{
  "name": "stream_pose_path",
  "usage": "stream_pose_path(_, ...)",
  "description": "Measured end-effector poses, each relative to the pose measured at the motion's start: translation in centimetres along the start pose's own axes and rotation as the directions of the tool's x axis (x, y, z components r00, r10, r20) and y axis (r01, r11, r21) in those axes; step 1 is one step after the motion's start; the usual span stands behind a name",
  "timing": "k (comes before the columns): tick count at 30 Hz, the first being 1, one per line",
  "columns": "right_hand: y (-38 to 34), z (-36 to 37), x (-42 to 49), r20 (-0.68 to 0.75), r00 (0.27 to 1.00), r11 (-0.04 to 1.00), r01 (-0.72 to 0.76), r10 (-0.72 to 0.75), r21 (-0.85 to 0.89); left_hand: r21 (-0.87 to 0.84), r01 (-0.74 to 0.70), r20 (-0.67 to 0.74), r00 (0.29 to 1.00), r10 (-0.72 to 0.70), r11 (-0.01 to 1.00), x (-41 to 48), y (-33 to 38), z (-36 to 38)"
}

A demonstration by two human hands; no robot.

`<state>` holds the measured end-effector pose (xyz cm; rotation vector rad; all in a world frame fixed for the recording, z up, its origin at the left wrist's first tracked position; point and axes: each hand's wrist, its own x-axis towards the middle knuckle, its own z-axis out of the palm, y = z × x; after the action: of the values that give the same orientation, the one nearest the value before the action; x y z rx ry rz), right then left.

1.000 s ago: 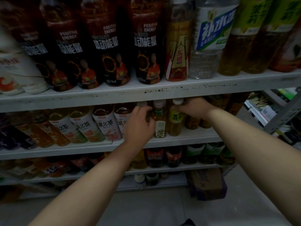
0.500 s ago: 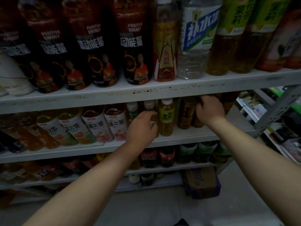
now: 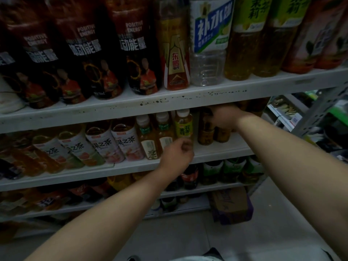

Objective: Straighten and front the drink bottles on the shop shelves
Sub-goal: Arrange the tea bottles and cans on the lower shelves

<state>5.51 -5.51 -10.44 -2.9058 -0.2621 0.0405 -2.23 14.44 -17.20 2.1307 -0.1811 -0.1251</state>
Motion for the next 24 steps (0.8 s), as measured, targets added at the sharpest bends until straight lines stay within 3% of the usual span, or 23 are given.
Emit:
stream_pose_path(3, 0.1, -0.4, 0.2, 0.070, 0.997, 0.997, 0.045, -0.040, -0.064, -0.139, 0.241, 0.221, 0.953, -0.207, 0.960, 0.6, -0.4, 2.9)
stream_pose_path(6, -0.1, -0.4, 0.0, 0.073, 0.993, 0.991, 0.095, -0.088, -0.099, -0.218, 0.339, 0.301, 0.916, -0.267, 0.915, 1.5, -0.3, 5.6)
stream_pose_path(9, -0.2, -0.1, -0.1, 0.051, 0.991, 0.986, 0.130, -0.126, -0.100, -0.304, 0.341, 0.244, 0.930, -0.273, 0.889, 2.8, 0.4, 7.9)
stream_pose_path(16, 0.1, 0.3, -0.2, -0.019, 0.990, 0.990, 0.141, -0.141, -0.022, -0.234, 0.267, -0.027, 0.959, -0.281, 0.935, 6.4, 2.4, 10.6)
stream_pose_path(19, 0.3, 0.1, -0.3, 0.005, 0.993, 0.992, 0.119, -0.119, -0.045, -0.271, 0.336, -0.049, 0.931, -0.361, 0.902, 7.8, 2.5, 11.1)
stream_pose_path(24, 0.5, -0.5, -0.2, 0.011, 0.995, 0.990, 0.100, -0.100, -0.097, -0.035, 0.322, -0.133, 0.937, -0.323, 0.946, 8.9, 2.6, 11.4)
